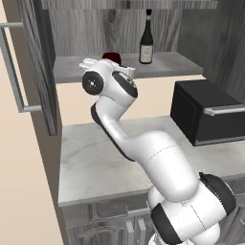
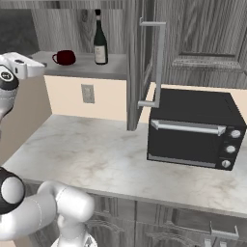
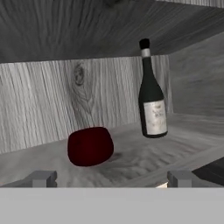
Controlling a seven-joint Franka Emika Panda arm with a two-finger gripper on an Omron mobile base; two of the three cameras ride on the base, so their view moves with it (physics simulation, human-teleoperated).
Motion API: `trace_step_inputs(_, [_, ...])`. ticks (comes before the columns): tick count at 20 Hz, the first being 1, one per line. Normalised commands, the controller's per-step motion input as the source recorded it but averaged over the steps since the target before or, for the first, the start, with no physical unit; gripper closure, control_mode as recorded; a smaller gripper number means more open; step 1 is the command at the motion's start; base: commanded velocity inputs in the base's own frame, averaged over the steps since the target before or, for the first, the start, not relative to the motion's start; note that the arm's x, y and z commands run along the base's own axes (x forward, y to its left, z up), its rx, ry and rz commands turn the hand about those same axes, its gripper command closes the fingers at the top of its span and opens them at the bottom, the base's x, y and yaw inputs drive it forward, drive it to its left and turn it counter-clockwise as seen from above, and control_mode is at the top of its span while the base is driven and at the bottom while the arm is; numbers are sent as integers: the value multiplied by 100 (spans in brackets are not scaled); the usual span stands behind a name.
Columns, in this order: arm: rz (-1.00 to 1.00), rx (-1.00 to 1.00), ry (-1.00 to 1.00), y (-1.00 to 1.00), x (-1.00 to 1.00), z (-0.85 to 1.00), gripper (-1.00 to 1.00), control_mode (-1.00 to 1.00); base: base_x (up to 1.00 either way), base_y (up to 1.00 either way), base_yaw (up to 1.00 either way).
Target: Open the cabinet directly in front. Then move the wine and the mug to the dining counter with the jar on it.
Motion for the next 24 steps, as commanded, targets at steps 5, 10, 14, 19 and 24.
trace_step_inputs(5, [-4,0,7,17,55,0,-100,-100,0,0,0])
trace_step_inputs(10, [-5,-4,7,35,49,0,-100,-100,0,0,0])
trace_step_inputs(14, [-3,-8,6,23,37,0,-100,-100,0,0,0])
trace_step_inputs(19, [-3,-2,4,0,4,0,-100,-100,0,0,0])
trace_step_inputs(24, [-3,0,0,0,4,0,-100,-100,0,0,0])
